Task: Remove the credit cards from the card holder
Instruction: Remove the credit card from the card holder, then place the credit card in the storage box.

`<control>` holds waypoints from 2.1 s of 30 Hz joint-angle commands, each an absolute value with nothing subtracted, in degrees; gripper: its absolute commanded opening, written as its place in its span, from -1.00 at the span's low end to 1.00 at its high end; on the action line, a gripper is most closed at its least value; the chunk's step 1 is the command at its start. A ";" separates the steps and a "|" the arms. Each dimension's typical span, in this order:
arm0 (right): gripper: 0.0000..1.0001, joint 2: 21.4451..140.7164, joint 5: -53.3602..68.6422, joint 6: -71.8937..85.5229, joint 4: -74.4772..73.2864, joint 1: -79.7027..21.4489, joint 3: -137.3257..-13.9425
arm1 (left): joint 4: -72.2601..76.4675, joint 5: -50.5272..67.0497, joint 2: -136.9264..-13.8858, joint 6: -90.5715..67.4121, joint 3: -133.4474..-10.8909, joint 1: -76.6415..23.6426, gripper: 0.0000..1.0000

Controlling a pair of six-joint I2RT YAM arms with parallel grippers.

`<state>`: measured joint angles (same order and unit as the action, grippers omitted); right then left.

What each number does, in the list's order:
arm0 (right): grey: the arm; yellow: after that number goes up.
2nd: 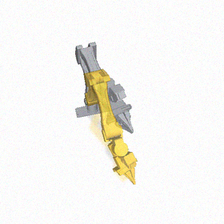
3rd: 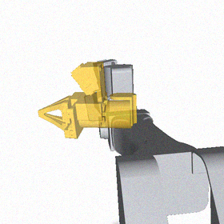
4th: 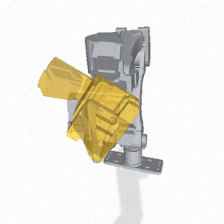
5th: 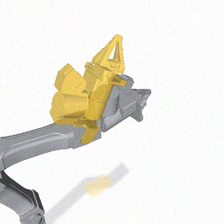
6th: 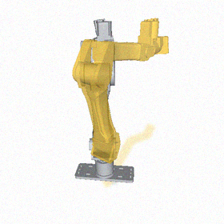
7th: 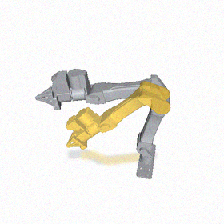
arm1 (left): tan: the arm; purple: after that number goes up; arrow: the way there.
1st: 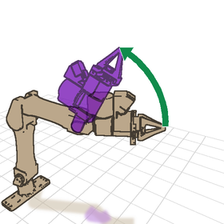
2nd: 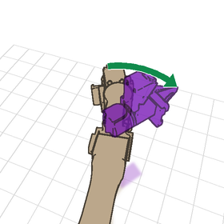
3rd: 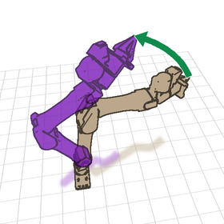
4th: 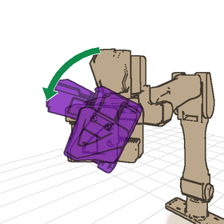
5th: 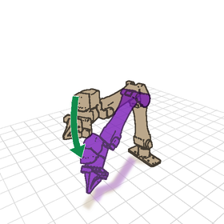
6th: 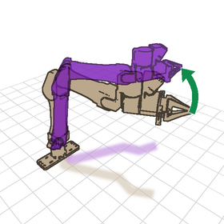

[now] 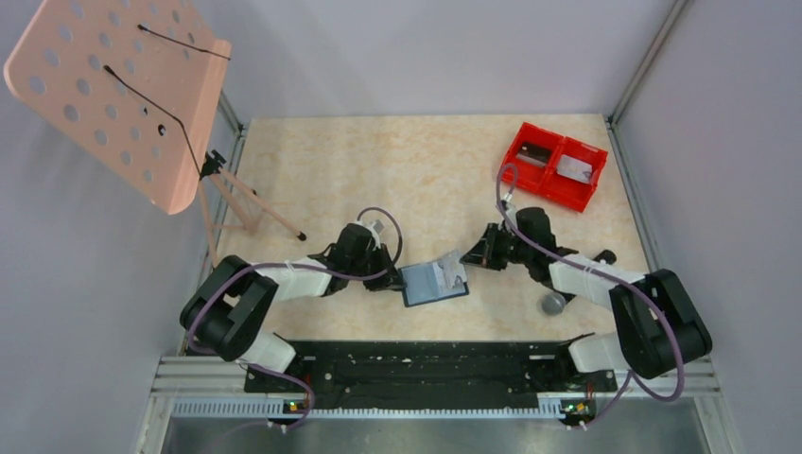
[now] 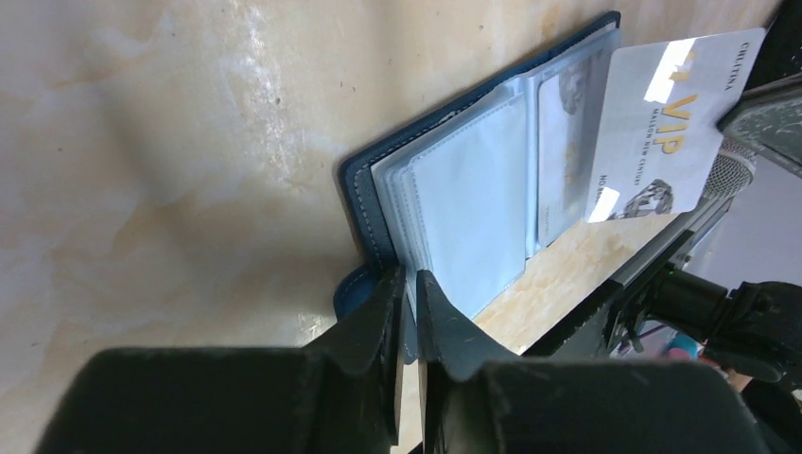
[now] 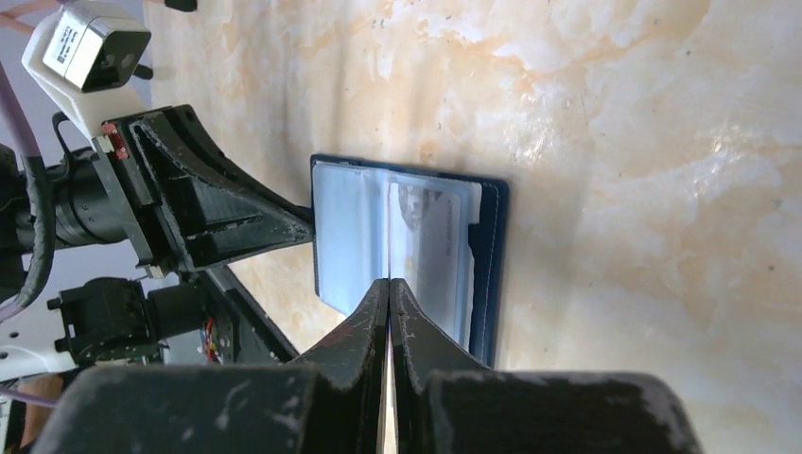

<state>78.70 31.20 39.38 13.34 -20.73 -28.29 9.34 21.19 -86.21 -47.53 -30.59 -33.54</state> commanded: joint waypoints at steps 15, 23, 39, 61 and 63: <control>-1.00 70.98 49.49 36.76 14.41 -19.87 -35.64 | 1.46 28.52 -71.28 -37.79 -41.60 -31.10 0.06; -1.00 72.20 57.37 38.76 19.81 -20.48 -34.66 | 0.80 37.76 -72.23 -33.34 -43.66 -30.10 0.14; -1.00 73.69 54.54 39.16 19.34 -25.84 -36.36 | 15.87 52.42 -79.63 -43.36 -40.71 -30.11 -0.74; 0.40 70.21 29.47 60.66 32.00 -26.08 -26.90 | 27.29 27.40 -72.89 -58.91 -34.62 -29.68 -1.00; 0.41 70.60 29.11 61.56 32.70 -26.11 -26.46 | 27.72 25.83 -71.86 -59.61 -34.08 -29.65 -1.00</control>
<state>71.40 31.59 59.20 28.03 -25.41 -26.87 21.08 30.17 -75.05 -56.49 -35.40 -29.95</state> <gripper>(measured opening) 0.702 0.012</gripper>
